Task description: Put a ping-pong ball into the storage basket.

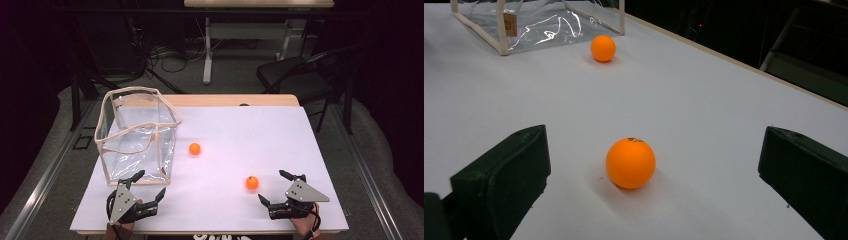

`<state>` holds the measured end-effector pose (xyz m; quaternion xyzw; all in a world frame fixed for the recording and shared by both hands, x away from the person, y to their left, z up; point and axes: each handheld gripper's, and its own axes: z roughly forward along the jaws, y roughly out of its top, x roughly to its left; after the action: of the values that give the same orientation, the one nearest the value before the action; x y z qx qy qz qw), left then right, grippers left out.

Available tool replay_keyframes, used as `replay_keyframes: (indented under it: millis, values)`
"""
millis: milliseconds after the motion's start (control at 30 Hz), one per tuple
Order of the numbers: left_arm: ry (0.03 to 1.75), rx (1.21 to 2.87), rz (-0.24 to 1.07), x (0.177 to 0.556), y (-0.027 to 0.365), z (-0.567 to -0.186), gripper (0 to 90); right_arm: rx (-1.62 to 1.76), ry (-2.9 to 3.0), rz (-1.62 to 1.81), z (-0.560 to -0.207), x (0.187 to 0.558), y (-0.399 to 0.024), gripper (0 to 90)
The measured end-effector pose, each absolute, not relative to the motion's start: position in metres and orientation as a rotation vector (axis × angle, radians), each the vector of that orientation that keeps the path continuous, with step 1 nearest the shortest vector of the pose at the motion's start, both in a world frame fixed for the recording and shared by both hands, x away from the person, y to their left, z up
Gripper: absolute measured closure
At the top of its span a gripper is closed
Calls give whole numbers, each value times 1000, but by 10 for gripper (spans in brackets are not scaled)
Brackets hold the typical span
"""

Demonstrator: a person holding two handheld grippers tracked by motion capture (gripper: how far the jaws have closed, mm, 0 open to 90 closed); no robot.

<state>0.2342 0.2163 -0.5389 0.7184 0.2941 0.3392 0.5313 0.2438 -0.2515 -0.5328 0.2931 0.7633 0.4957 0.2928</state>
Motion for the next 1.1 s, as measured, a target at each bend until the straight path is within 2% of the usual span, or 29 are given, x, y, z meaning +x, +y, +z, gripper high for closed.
replay_keyframes:
  millis: [1100]
  values:
    - [692,1712,811,234,215,-539,156,819,2180,1253,-536,269,-228,0]
